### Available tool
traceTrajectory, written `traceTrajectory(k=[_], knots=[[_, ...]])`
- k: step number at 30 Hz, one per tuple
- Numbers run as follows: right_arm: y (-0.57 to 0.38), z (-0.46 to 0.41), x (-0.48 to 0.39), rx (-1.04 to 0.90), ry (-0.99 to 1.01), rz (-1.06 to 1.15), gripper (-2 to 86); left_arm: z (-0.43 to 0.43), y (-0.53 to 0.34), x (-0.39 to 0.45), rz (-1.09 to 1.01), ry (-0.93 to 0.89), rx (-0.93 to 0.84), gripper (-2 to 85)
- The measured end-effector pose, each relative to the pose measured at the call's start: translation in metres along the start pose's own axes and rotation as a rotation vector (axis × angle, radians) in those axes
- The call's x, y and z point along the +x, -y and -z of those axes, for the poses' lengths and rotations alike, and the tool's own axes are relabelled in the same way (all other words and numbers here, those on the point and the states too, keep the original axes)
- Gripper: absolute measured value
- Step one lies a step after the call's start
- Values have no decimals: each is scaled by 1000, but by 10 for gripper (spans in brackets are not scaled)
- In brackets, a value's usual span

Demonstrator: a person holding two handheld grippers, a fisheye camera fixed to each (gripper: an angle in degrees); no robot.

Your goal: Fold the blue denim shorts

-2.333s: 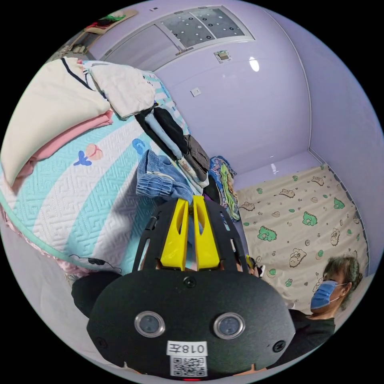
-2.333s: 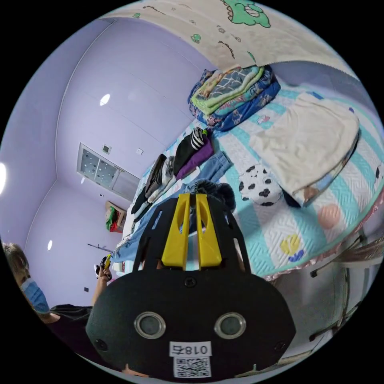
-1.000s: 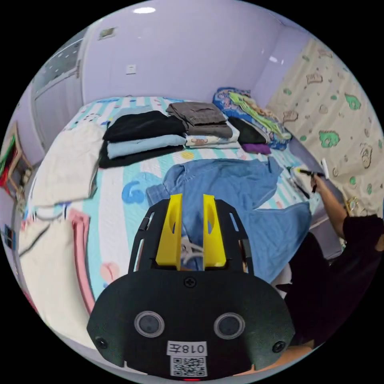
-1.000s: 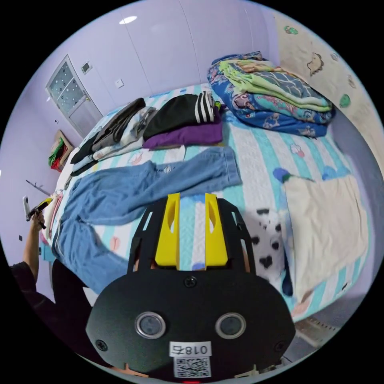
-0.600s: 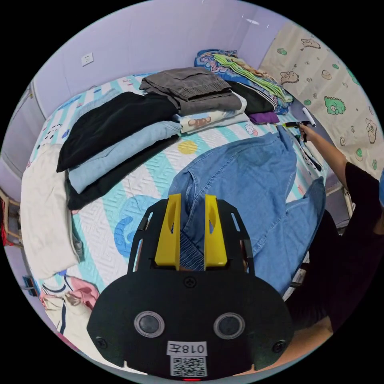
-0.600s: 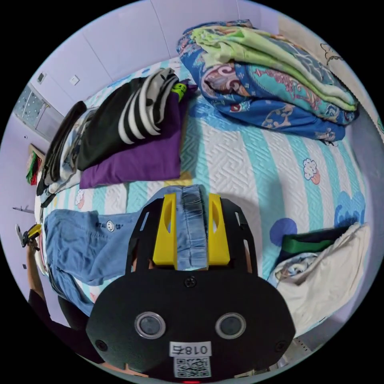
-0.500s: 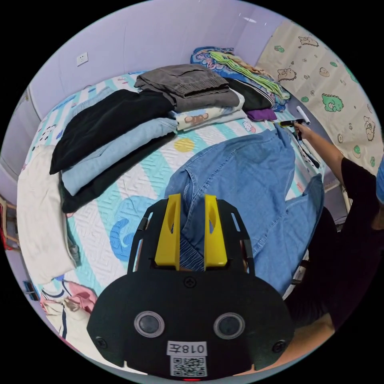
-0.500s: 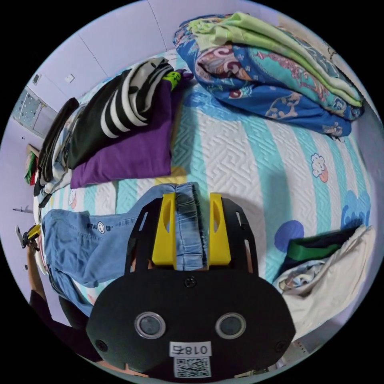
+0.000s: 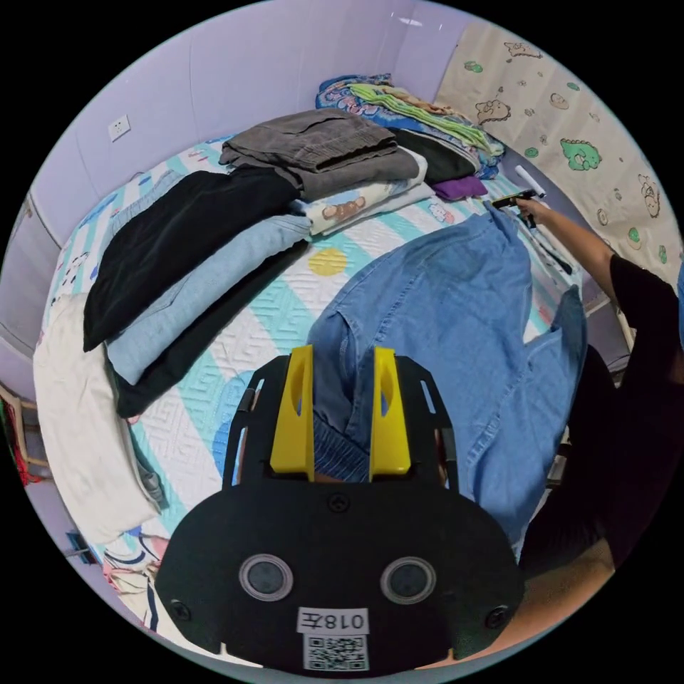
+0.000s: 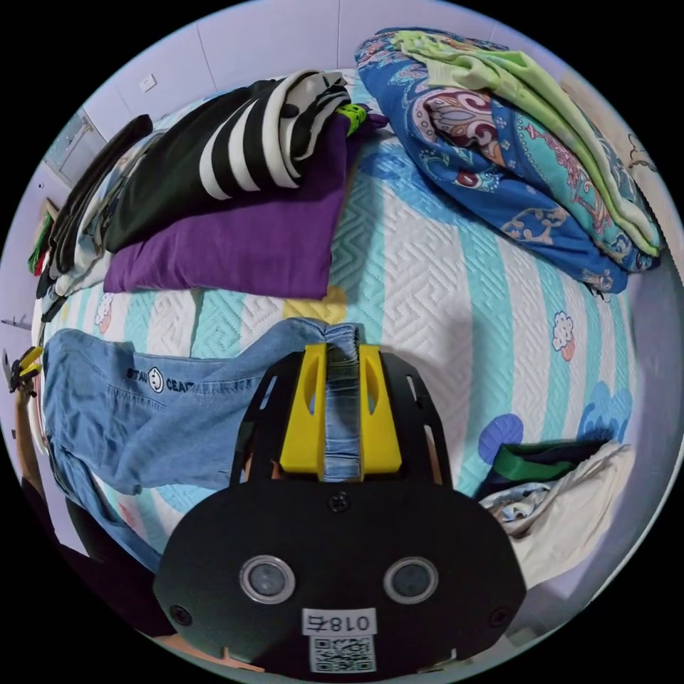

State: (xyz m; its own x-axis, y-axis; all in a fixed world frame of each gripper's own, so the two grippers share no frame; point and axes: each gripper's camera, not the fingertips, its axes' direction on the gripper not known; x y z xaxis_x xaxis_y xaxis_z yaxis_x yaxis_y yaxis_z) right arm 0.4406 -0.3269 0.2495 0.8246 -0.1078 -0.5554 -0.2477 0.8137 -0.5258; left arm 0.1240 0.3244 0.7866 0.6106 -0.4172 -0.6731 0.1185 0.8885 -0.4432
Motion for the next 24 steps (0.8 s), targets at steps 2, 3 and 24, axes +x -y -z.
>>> traceTrajectory(k=[2, 3, 24], knots=[[-2, -4, 2, -4, 11, -15, 79, -6, 5, -6, 21, 11, -39, 138], [-3, -6, 3, -6, 17, -23, 80, -9, 6, -8, 32, 12, -61, 141], [-239, 43, 28, 667, 129, 27, 9, 176, -183, 92, 273, 314, 437, -10]])
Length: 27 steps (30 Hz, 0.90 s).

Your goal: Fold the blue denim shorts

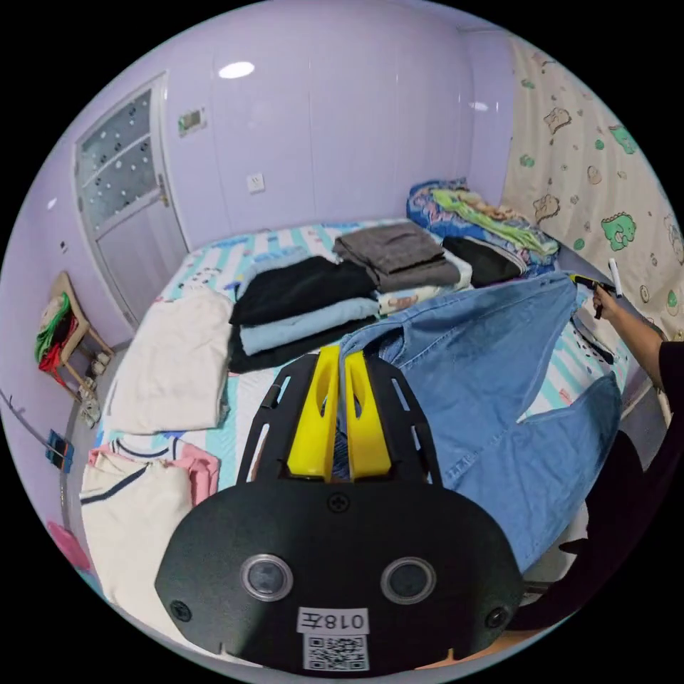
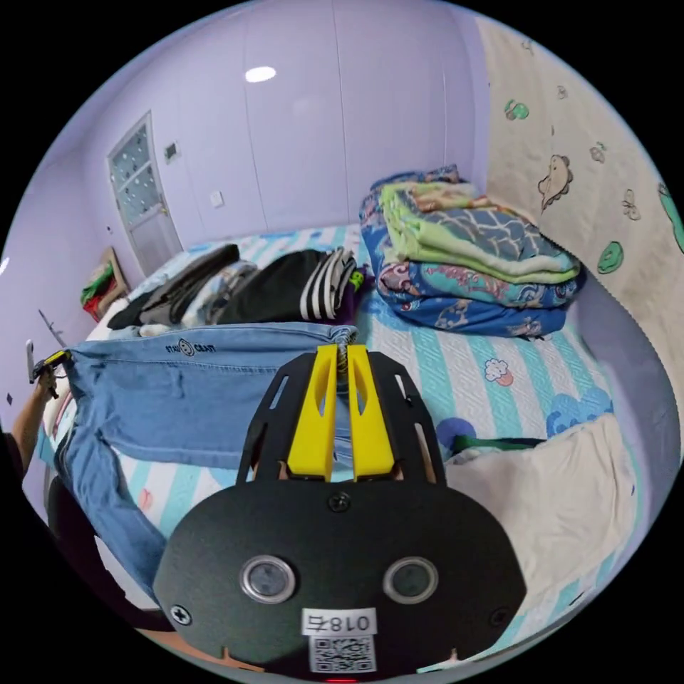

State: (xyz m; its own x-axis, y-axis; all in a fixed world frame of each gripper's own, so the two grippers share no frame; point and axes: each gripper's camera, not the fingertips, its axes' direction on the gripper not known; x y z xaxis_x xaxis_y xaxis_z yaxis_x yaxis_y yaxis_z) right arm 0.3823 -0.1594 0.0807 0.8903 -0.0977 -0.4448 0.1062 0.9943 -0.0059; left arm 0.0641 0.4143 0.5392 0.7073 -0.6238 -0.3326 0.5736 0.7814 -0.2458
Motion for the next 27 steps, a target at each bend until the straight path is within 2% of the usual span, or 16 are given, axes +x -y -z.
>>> traceTrajectory(k=[2, 5, 11, 16, 22, 27], knots=[[-45, 33, 0, 55, 32, 9, 9, 56, -48, 8, 8, -6, 81, -9], [-137, 81, 0, 103, 67, 6, 10, 110, -120, 20, 14, -42, 94, -9], [-297, 80, 12, -64, 65, -233, 14, 132, -234, 41, 87, -88, -82, -7], [-335, 74, 5, -21, 44, -299, 16, 151, -252, 36, 128, -96, -77, -7], [-363, 96, -18, 51, 41, -152, 15, 206, -259, 26, 74, -89, -8, -7], [-450, 66, -30, -99, 61, -171, 19, 215, -319, 17, 112, -152, -85, -6]])
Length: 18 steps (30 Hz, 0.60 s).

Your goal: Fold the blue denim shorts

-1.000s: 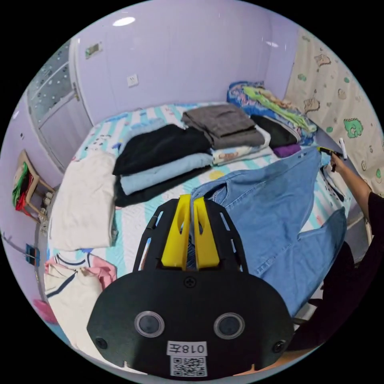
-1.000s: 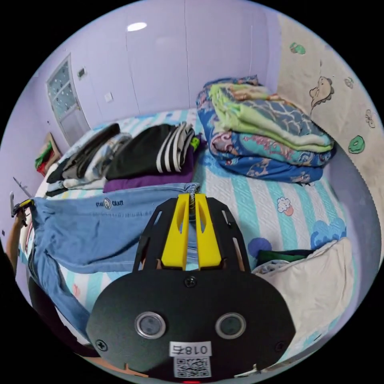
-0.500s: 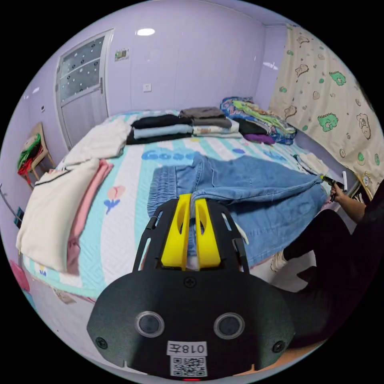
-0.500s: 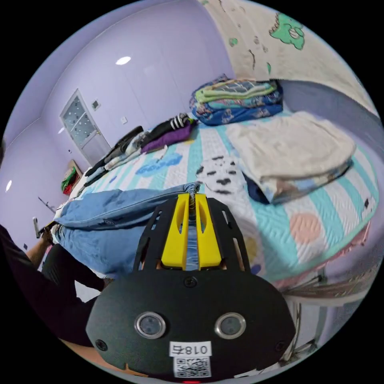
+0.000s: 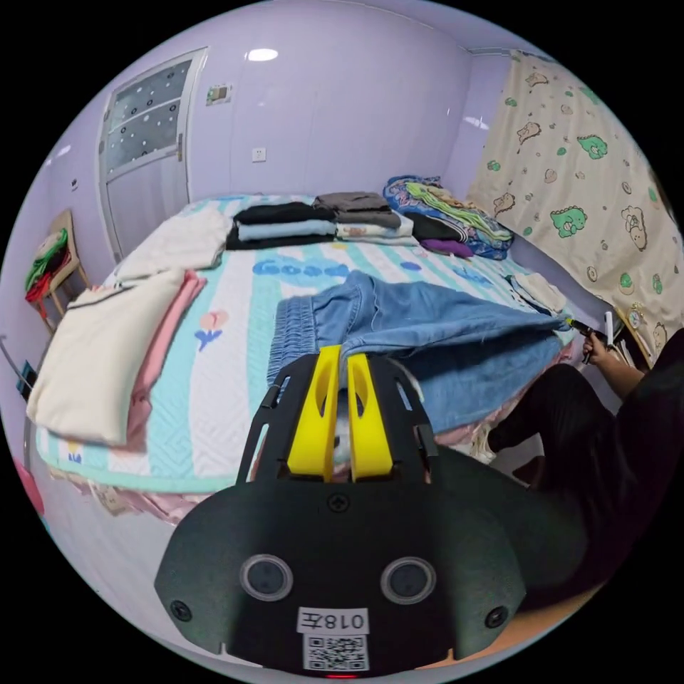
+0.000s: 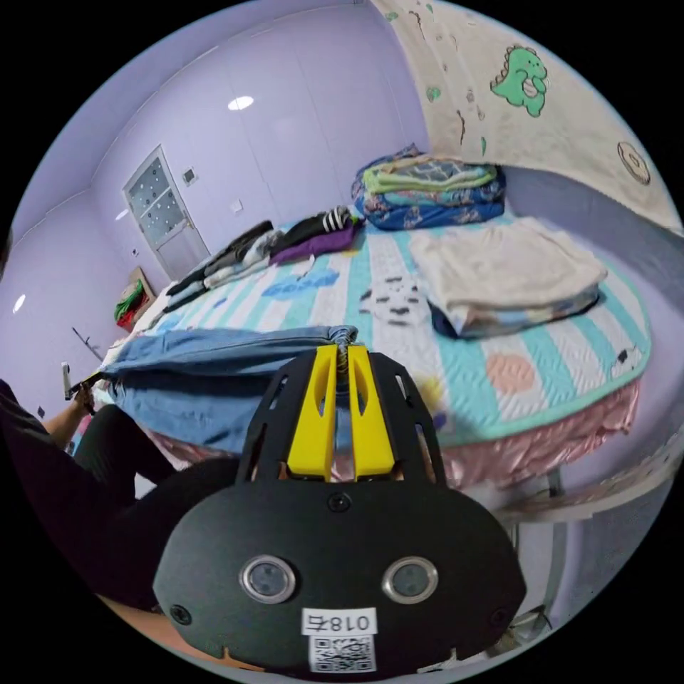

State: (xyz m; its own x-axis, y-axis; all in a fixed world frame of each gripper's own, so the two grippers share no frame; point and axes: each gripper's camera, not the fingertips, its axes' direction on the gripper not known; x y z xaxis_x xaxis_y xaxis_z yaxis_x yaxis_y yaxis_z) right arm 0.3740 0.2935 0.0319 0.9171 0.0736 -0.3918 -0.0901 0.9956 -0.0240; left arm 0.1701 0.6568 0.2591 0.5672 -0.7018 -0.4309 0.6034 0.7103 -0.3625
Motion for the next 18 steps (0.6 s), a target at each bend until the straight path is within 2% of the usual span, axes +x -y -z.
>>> traceTrajectory(k=[5, 8, 14, 18], knots=[[-41, -39, -7, -12, -11, -56, 27, 5, -29, -9, 48, -35, -15, -5], [-57, -52, -15, -33, -14, -32, 39, 16, -32, -9, 4, -39, -26, -2], [-126, -81, -23, -240, -80, -101, 83, 16, -60, -14, -18, -70, -115, 24], [-163, -74, -64, -215, -99, -83, 87, 22, -70, -17, -24, -96, -108, 38]])
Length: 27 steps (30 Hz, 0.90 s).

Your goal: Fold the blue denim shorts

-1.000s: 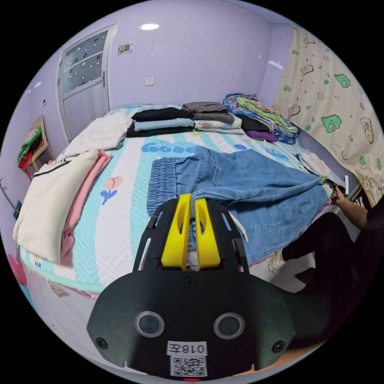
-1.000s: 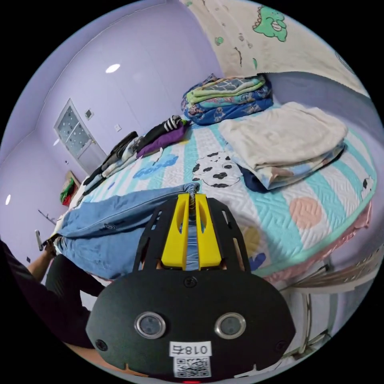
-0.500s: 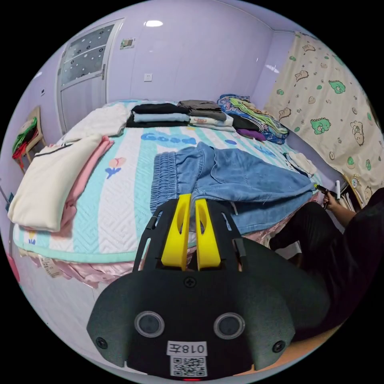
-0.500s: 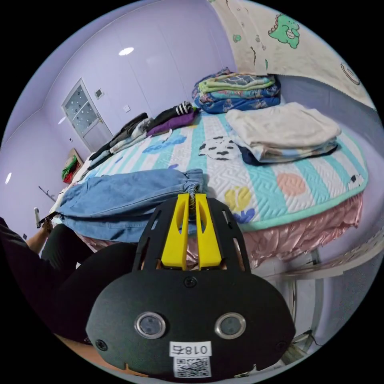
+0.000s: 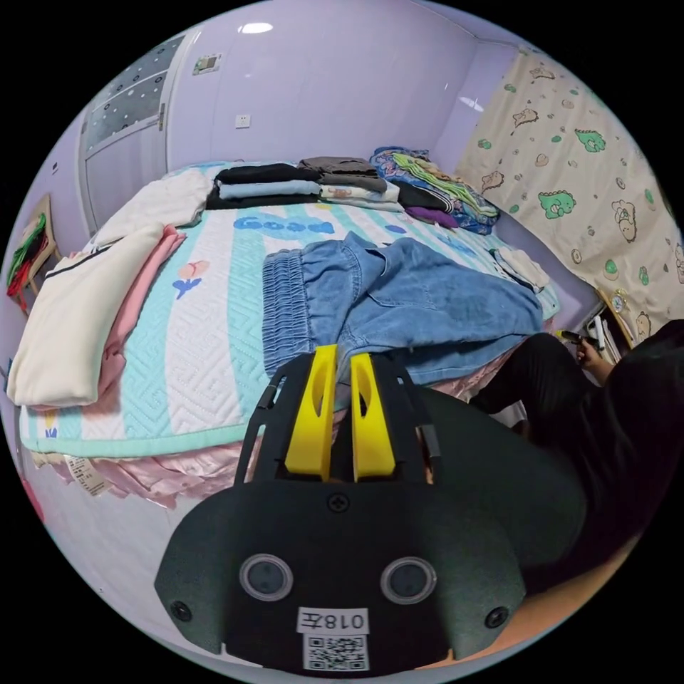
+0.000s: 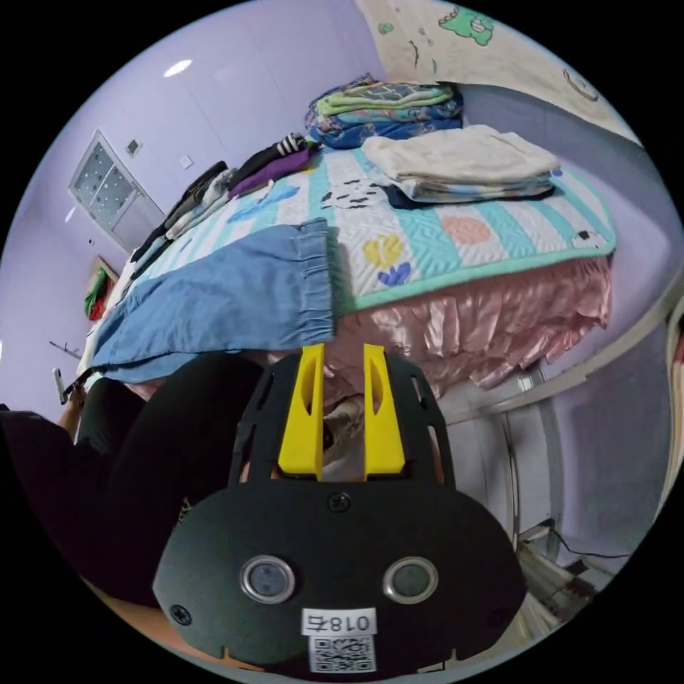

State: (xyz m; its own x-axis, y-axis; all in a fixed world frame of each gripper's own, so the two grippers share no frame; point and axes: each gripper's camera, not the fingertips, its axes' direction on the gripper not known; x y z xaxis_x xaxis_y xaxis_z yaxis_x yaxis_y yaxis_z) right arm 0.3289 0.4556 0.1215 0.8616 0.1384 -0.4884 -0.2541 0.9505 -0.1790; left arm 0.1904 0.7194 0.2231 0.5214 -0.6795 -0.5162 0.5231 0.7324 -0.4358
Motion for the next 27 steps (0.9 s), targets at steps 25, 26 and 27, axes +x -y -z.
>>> traceTrajectory(k=[25, 26, 27], knots=[[-133, -277, -529, 52, -360, 1314, 65, 7, -23, -32, 33, -80, -31, -4], [-136, -281, -534, 71, -381, 1318, 62, 8, -24, -33, 34, -85, -28, -4], [-139, -288, -539, 55, -402, 1339, 60, 8, -24, -34, 34, -88, -25, -4]])
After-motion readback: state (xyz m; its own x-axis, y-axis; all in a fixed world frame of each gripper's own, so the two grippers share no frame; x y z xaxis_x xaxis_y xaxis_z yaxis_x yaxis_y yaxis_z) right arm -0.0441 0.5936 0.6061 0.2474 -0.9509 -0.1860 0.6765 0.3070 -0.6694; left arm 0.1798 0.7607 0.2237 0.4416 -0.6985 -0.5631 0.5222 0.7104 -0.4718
